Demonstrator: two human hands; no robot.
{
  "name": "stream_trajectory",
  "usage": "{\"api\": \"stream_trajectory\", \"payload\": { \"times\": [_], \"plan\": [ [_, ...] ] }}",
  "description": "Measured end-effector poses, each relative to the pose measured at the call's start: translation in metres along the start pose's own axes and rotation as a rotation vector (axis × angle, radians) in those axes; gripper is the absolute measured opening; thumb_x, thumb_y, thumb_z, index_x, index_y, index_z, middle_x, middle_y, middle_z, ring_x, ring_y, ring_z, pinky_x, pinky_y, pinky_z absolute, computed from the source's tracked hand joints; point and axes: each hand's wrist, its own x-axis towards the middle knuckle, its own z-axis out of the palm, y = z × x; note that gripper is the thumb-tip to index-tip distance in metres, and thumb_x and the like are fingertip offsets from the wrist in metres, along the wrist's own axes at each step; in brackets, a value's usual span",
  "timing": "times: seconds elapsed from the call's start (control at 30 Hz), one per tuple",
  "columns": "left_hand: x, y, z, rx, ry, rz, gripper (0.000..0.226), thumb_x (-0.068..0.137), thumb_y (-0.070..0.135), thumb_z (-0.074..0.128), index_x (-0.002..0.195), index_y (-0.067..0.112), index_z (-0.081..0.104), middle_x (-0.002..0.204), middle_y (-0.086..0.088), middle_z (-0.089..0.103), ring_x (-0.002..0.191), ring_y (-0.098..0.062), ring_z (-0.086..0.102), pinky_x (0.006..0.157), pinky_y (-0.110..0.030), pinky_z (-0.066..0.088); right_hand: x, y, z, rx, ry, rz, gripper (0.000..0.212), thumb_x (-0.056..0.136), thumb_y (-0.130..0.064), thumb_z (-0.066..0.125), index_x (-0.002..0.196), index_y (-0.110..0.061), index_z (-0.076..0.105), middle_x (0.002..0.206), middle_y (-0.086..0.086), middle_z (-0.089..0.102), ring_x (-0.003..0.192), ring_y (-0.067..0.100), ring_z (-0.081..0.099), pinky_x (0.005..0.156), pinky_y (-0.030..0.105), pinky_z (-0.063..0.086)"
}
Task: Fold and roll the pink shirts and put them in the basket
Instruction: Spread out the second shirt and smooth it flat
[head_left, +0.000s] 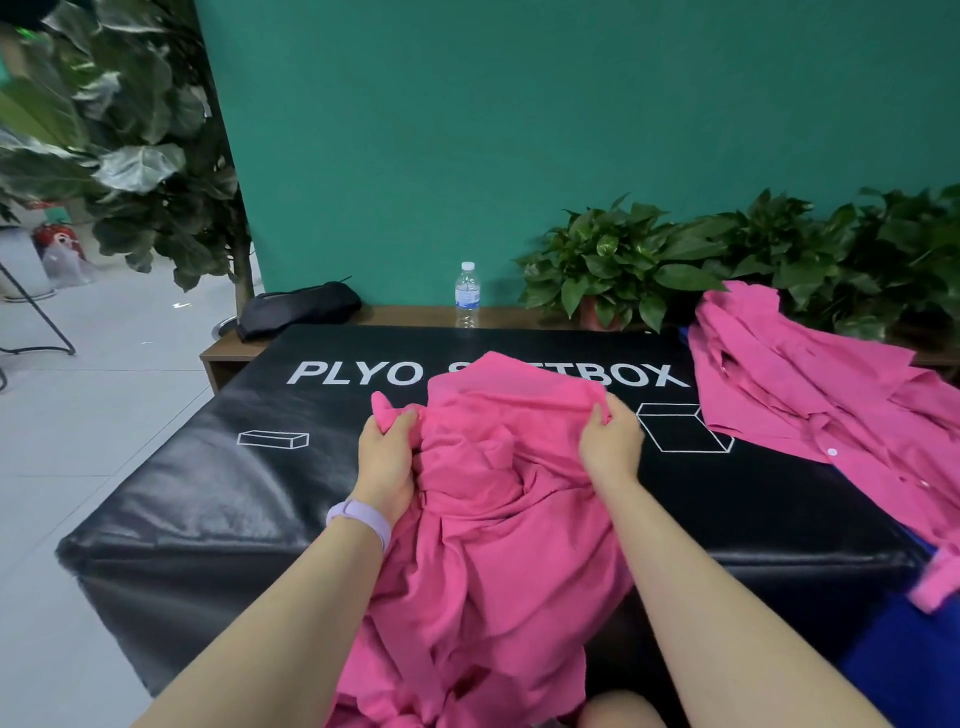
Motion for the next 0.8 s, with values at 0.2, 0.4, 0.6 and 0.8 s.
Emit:
{"api": "stream_trajectory", "payload": {
  "times": [0.2,0.4,0.6,0.8],
  "plan": [
    [0.001,0.001,-0.001,0.025,0.066,0.055,0.018,0.082,0.021,0.065,0.099,0.018,0.059,0.103,-0.01,0.066,0.091,-0.027,0.064,0.088,-0.047,0.055,0.023,0.029,-0.048,-0.36,-0.007,0.106,0.043,0.103,-0.02,0.045,0.144,-0.022,0.052,0.13,0.018,0.062,0.119,0.041,0.056,0.097,0.046,0.045],
    [-0.003,-0.002,0.012,0.488,-0.004,0.276,0.032,0.088,0.035,0.072,0.08,0.016,0.048,0.08,0.0,0.054,0.076,-0.019,0.058,0.081,-0.043,0.052,-0.009,-0.004,-0.028,-0.728,-0.033,-0.511,0.045,0.087,-0.024,0.062,0.131,-0.016,0.056,0.123,0.006,0.059,0.117,0.03,0.053,0.101,0.044,0.04],
    [-0.008,-0.002,0.008,0.606,-0.117,0.243,0.017,0.093,0.022,0.069,0.094,0.012,0.056,0.092,-0.012,0.063,0.09,-0.029,0.068,0.086,-0.044,0.055,-0.034,-0.013,0.021,-0.041,-0.679,-0.136,0.059,0.1,-0.053,0.05,0.152,-0.026,0.042,0.149,-0.005,0.052,0.138,0.014,0.046,0.113,0.03,0.033],
    [0.011,0.052,-0.038,0.694,0.201,0.396,0.009,0.096,0.013,0.055,0.101,0.016,0.049,0.087,0.002,0.055,0.089,-0.027,0.057,0.075,-0.033,0.041,-0.009,0.003,0.022,-0.587,-0.765,-0.186,0.076,0.098,-0.072,0.017,0.16,-0.028,0.027,0.165,-0.007,0.027,0.154,0.021,0.018,0.124,0.041,0.012]
  ]
}}
